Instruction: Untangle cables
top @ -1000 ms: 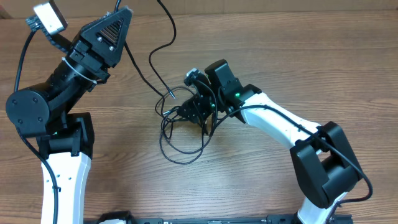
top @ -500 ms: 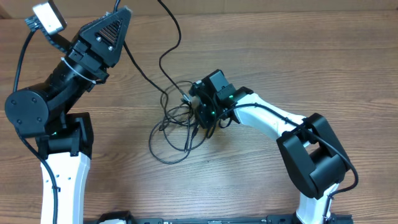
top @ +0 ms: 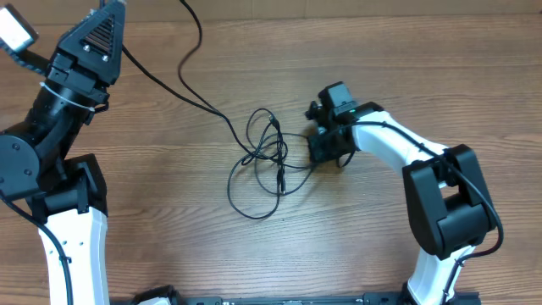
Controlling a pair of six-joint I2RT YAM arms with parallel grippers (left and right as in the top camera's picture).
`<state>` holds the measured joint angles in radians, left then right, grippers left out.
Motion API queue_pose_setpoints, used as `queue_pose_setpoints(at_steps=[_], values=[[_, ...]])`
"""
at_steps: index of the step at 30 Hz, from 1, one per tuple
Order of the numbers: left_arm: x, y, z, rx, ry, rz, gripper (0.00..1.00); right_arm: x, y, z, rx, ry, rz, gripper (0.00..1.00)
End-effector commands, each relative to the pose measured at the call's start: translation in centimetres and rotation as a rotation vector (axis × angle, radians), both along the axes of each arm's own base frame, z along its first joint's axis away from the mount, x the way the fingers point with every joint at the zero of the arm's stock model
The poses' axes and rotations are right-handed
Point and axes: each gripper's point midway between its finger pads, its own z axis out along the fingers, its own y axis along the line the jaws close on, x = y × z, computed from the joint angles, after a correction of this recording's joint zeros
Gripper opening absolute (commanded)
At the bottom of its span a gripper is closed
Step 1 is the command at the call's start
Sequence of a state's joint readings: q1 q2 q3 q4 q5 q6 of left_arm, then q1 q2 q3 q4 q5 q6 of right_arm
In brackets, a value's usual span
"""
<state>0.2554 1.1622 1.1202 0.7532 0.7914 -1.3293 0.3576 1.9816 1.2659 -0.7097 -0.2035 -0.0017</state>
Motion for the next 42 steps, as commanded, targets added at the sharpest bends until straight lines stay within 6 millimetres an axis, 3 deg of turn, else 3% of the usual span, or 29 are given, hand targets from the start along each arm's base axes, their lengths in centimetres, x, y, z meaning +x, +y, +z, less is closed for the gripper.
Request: queue_pose_setpoints(at_steps=[1,12,18,19,21,28,36,40,42], values=[[-1.6,0.8,2.9,-0.008,-0.078,0.048,0.04,0.6,-3.1,-0.4,-0.074,0.013,-0.102,0.04],[-0.5,4.2,1.4,0.022,-0.007,0.149,0.04,0.6,-13.5,-0.8,-0.215,0.093,-0.331,0.04],[0.9,6.1,-0.9,0.083,0.061,0.238,0.04,0.7,-19.0,-0.8,-0.208,0.112,-0.477,0.04],[1.5,7.1,-2.0,0.100,0.099,0.282,0.04,0.5,-20.5,-0.9,-0.206,0.119,-0.521,0.04],[2.0,8.2,-3.0,0.127,0.130,0.336,0.04,0.4,-21.6,-0.8,-0.192,0.124,-0.554,0.04],[2.8,13.2,-7.4,0.230,0.266,0.531,0.04,0.2,-23.9,-0.8,-0.147,0.134,-0.631,0.04],[1.9,17.5,-10.2,0.322,0.355,0.669,0.04,0.4,-22.7,-0.7,-0.083,0.138,-0.619,0.04],[1.4,20.0,-13.4,0.375,0.483,0.770,0.04,0.5,-21.9,-0.6,-0.072,0.141,-0.602,0.04],[0.6,22.0,-16.1,0.414,0.602,0.857,0.04,0.5,-21.6,-0.6,-0.067,0.142,-0.595,0.04]])
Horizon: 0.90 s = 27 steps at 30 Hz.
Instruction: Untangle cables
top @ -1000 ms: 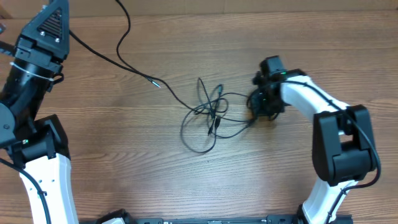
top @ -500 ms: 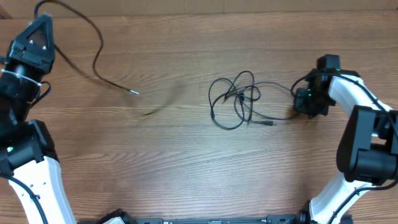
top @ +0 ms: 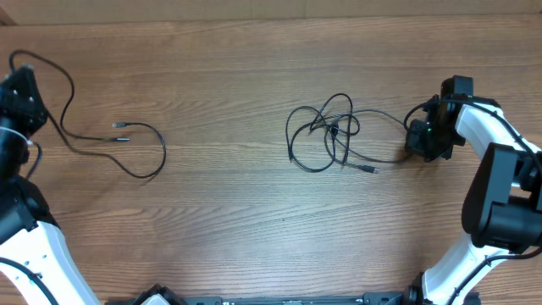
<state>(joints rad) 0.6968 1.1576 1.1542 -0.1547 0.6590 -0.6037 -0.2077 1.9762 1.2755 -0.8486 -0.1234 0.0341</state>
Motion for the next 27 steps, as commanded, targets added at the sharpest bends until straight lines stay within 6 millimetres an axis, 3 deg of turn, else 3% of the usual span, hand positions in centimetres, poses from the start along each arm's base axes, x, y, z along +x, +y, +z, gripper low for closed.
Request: queue_pose_setpoints(at_steps=[1,9,11,13,19,24,25,27], values=[[-1.6,3.2,-1.8,0.165,0.119,0.156,0.04,-0.1,1.2,-0.3,0.025,0.009,0.015,0.04],[-5.2,8.2,-7.9,0.146,0.380,0.327,0.04,-0.1,1.6,-0.3,0.042,0.006,0.020,0.04],[-6.5,9.9,-9.3,0.103,0.422,0.373,0.04,-0.1,1.6,-0.3,0.042,0.006,0.020,0.04],[-9.0,12.9,-11.7,0.023,0.491,0.455,0.04,0.1,2.0,-0.2,0.068,-0.003,0.022,0.04],[-12.5,17.8,-13.7,-0.062,0.510,0.607,0.04,0.2,2.4,-0.1,0.093,-0.007,0.023,0.04],[-13.7,19.2,-17.5,-0.164,0.587,0.632,0.04,0.3,2.4,-0.1,0.092,-0.011,0.024,0.04],[-13.7,19.2,-18.2,-0.182,0.602,0.627,0.09,0.3,2.4,-0.1,0.092,-0.012,0.024,0.04],[-13.5,19.0,-19.6,-0.219,0.630,0.611,0.45,0.3,2.4,-0.1,0.092,-0.012,0.024,0.04]])
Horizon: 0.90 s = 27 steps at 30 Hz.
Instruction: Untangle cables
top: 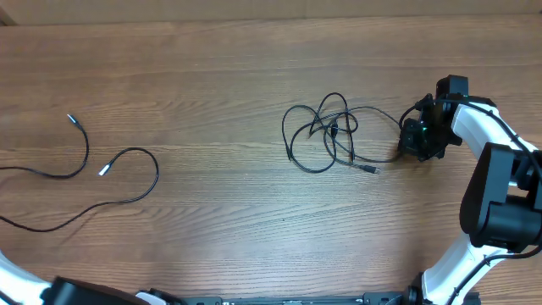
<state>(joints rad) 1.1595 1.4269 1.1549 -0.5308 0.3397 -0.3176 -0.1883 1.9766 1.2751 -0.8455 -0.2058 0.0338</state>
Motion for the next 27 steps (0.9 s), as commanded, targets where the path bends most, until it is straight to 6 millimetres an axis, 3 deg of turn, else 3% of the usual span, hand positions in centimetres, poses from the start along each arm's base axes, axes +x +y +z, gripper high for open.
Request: queue_pose_setpoints(at_steps=[1,2,10,15,16,18,19,23,27], values=[[0.2,0.2,-1.6,-0.067,0.010,0.016,0.89,-0.1,0.3,-0.3,0.012,0.008,-0.002,0.05],[0.2,0.1,-2.1,-0.091,0.012,0.025,1.00,-0.1,0.3,-0.3,0.012,0.008,-0.002,0.05],[-0.3,-0.6,-3.4,-0.169,0.028,0.060,1.00,-0.1,0.3,-0.3,0.012,0.007,-0.002,0.05],[1.7,-3.0,-3.4,-0.239,-0.023,-0.030,1.00,-0.1,0.4,-0.3,0.013,0.007,-0.002,0.08],[2.7,-3.9,-3.3,-0.249,-0.031,-0.074,1.00,-0.1,0.5,-0.3,0.019,0.006,-0.001,0.12],[4.7,-5.9,-3.3,-0.245,-0.019,-0.174,1.00,0.0,1.0,-0.2,0.050,0.001,0.001,0.34],[6.5,-7.9,-3.5,-0.226,0.017,-0.268,1.00,0.1,1.5,0.0,0.083,-0.005,0.003,0.52],[11.0,-14.0,-3.7,-0.179,0.068,-0.522,1.00,0.1,2.6,0.3,0.146,-0.009,0.007,1.00],[14.8,-21.3,-3.6,-0.121,0.095,-0.788,1.00,-0.3,2.8,0.4,0.159,0.005,0.006,1.00]])
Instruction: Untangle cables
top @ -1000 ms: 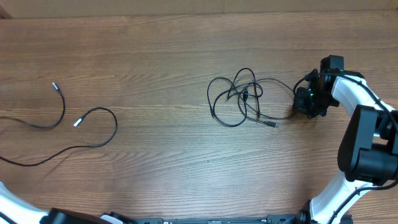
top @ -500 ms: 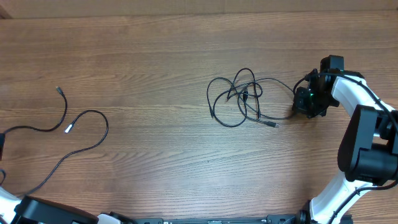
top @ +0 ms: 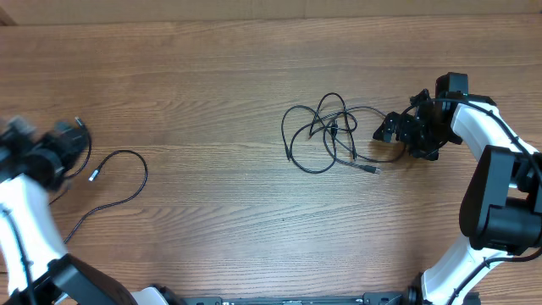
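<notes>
A knot of thin black cable [top: 329, 134] lies right of the table's middle, with a small plug at its lower right. One strand runs from it to my right gripper [top: 396, 135], which sits at the knot's right edge; its fingers look spread, so it is open. A second black cable [top: 135, 174] lies apart at the far left, a pale plug at its near end. Its lower part runs under my left arm. My left gripper [top: 69, 140] is a blur beside that cable, and its jaws cannot be made out.
The wooden table [top: 229, 229] bears only the two cables. My right arm's base stands at the lower right corner and my left arm's white link crosses the lower left corner.
My right gripper has reached left toward the knot and now looks open. My left arm has come back into view at the left edge, and the loose cable there has shifted and changed shape.
One tangle lay mid-table, my right gripper at its right side and my left arm high at the left. Then one cable lay far left near my left gripper and the knot had gone right with my right gripper. The two cables have stayed apart since.
</notes>
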Controlling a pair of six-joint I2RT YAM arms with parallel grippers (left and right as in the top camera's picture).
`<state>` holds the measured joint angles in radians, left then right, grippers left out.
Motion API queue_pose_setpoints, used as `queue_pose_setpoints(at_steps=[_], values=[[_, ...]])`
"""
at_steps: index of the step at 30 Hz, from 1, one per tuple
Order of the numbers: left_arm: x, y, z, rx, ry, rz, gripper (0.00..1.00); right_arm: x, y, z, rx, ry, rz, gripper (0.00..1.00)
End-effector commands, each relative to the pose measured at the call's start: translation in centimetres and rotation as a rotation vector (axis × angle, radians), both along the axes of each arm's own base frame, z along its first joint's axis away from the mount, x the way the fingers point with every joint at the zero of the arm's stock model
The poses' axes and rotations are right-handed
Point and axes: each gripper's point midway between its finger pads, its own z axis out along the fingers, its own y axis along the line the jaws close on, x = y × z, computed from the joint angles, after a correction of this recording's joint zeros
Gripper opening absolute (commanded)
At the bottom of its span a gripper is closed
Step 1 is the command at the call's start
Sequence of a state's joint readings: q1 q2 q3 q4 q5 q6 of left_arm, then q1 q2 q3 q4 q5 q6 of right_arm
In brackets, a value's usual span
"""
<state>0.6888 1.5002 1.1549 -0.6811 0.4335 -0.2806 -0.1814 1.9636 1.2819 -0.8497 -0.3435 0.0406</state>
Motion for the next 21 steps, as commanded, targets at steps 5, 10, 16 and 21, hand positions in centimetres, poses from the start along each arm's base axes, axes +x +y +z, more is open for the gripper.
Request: queue_pose_setpoints(at_steps=[5,10,16,21], values=[[6.5,-17.3,0.4,0.153,-0.097,-0.651,1.00,-1.9,0.7,-0.9,0.045,0.086,-0.002,1.00],[8.0,-27.2,-1.5,0.164,-0.142,-0.895,1.00,-2.4,3.0,0.1,0.177,0.083,0.038,1.00],[9.0,-35.2,-5.3,0.141,-0.178,-1.051,1.00,-2.4,3.9,0.3,0.197,0.075,0.070,1.00],[9.7,-40.4,-6.7,0.056,-0.270,-1.128,1.00,-2.3,3.9,0.3,0.196,0.073,0.067,1.00]])
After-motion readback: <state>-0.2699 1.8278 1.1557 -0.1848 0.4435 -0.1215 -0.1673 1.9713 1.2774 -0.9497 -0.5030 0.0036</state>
